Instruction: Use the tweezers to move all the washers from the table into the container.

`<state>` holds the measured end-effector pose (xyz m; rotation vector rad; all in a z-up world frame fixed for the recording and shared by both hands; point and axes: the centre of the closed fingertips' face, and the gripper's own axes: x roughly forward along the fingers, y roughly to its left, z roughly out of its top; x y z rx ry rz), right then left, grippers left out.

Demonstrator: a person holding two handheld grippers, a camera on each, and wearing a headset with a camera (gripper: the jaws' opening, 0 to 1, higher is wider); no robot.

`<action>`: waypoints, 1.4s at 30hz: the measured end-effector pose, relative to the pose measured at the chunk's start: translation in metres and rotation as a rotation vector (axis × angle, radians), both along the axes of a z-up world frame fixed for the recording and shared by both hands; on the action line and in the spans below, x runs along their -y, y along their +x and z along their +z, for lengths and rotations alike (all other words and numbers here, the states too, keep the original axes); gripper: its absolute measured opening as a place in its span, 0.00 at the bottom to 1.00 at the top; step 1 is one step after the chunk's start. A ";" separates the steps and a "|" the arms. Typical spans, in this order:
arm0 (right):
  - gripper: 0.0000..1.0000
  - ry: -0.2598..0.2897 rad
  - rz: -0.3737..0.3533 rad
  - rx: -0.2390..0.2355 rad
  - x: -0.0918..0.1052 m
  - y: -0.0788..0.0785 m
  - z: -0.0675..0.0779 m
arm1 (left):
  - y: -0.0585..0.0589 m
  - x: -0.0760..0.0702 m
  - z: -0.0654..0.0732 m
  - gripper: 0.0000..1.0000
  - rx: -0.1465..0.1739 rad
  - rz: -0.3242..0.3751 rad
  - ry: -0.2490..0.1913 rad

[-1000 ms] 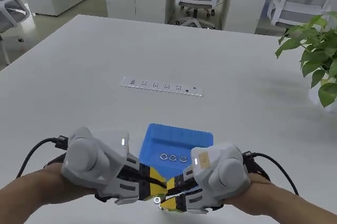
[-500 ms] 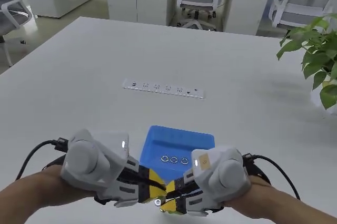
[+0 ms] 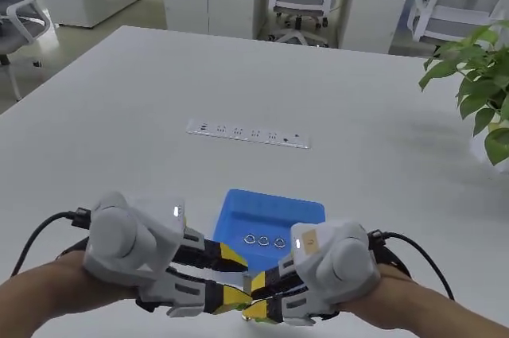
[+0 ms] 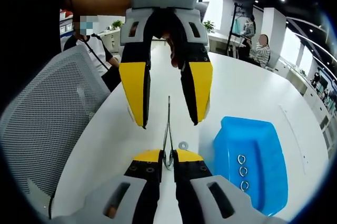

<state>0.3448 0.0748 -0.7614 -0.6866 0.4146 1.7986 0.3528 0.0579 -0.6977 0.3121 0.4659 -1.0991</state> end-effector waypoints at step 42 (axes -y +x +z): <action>0.09 0.129 -0.108 0.092 0.020 0.055 0.082 | -0.008 -0.045 0.007 0.98 -0.019 0.269 -0.092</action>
